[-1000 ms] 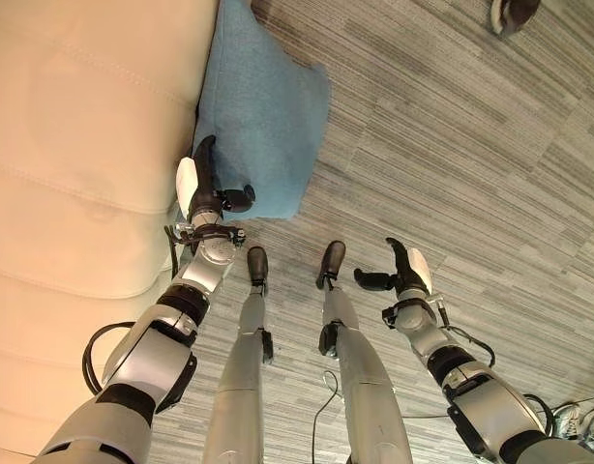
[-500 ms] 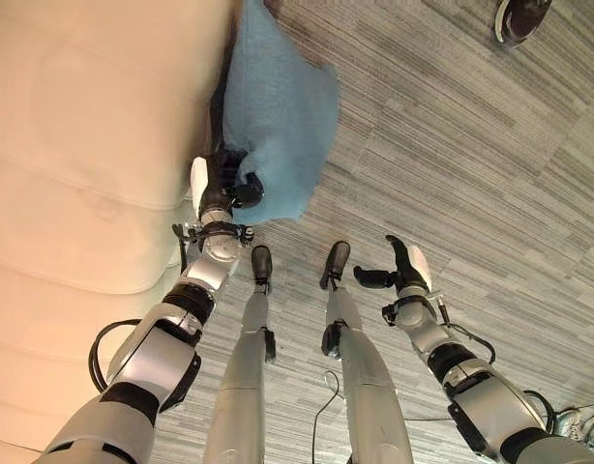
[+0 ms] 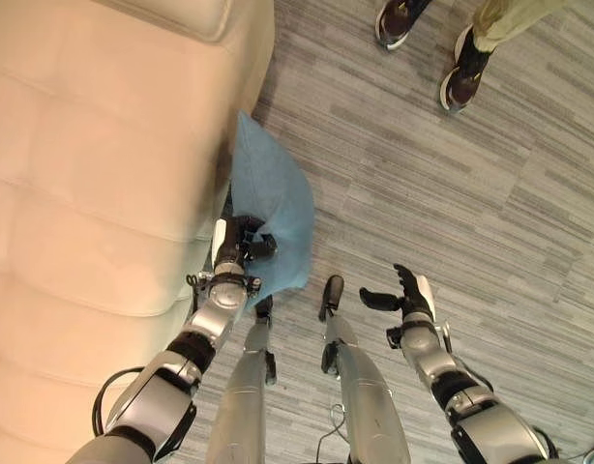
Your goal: Pick up all the scattered cushions and arrange them neatly on the sofa.
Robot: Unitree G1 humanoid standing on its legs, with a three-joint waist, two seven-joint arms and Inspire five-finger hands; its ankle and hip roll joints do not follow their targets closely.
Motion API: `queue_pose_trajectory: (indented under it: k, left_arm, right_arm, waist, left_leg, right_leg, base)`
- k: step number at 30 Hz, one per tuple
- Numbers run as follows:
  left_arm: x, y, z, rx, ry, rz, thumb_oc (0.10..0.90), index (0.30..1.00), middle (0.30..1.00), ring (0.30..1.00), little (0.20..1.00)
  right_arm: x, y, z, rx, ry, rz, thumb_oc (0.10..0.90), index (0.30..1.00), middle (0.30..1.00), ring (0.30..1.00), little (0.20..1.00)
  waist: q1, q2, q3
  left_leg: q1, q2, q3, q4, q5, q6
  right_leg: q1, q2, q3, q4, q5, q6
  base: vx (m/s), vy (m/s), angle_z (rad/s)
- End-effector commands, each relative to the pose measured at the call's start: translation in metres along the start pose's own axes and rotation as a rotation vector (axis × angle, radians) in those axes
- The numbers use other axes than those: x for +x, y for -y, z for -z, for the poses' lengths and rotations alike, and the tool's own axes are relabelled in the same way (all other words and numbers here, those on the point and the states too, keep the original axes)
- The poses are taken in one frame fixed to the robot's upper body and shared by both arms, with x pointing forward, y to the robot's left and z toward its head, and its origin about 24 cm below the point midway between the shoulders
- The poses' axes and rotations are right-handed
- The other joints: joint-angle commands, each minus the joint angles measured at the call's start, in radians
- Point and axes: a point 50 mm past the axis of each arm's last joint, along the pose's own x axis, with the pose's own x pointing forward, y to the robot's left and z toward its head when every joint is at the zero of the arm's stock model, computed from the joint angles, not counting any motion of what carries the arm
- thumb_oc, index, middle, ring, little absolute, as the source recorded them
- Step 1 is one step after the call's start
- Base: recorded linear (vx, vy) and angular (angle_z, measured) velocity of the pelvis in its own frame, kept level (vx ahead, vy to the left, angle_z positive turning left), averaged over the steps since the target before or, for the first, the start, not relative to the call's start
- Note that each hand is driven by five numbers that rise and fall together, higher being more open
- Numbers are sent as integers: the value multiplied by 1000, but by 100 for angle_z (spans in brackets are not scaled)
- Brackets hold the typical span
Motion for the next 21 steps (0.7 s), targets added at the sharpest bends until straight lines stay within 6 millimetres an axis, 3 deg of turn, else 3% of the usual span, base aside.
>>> queue_pose_trajectory:
  k: [1,7,8,16,19,20,21]
  left_arm:
    - [-12,21,-87,-140,432,112,400,300,300,300,300]
    - [-31,13,-95,-97,542,184,400,300,300,300,300]
    - [-41,4,-102,-59,609,220,400,300,300,300,300]
    - [-60,-19,-127,-11,759,272,400,300,300,300,300]
    - [-73,-26,-146,-4,858,316,400,300,300,300,300]
    - [-75,-30,-159,24,899,388,400,300,300,300,300]
    - [-75,-30,-159,24,899,388,400,300,300,300,300]
  right_arm:
    - [-17,37,52,67,-118,87,800,900,900,900,900]
    - [-30,44,71,140,-155,79,800,900,900,900,900]
    - [-35,41,70,169,-134,33,800,900,900,900,900]
    - [-44,33,56,266,-35,-82,800,900,900,900,900]
    - [-50,29,48,336,6,-149,800,900,900,900,900]
    - [-31,77,43,437,16,-64,800,900,900,900,900]
    - [-31,77,43,436,17,-64,800,900,900,900,900]
  waist:
    - [-11,83,-67]
    - [3,135,-140]
    - [13,161,-186]
    - [30,203,-271]
    - [41,231,-317]
    - [53,226,-346]
    - [51,227,-348]
  left_leg:
    - [19,-29,-38,44,-106,-25]
    - [107,-27,-53,-41,-71,-36]
    - [158,-23,-56,-77,-57,-42]
    - [228,-18,-75,-103,-41,-54]
    - [265,-19,-89,-105,-36,-65]
    - [284,-18,-102,-105,-39,-75]
    - [281,-19,-104,-107,-35,-75]
  right_leg:
    - [100,-53,-2,60,-143,100]
    - [206,-37,-38,-2,-157,97]
    - [256,-27,-55,-30,-158,97]
    - [346,-11,-86,-65,-170,91]
    - [401,-7,-112,-72,-184,86]
    - [438,-2,-135,-81,-195,84]
    - [437,-2,-137,-84,-191,84]
  base:
    - [2,-62,13]
    - [11,-68,13]
    - [40,-84,8]
    - [33,-61,18]
    - [45,-56,15]
    - [57,-99,19]
    - [56,-116,26]
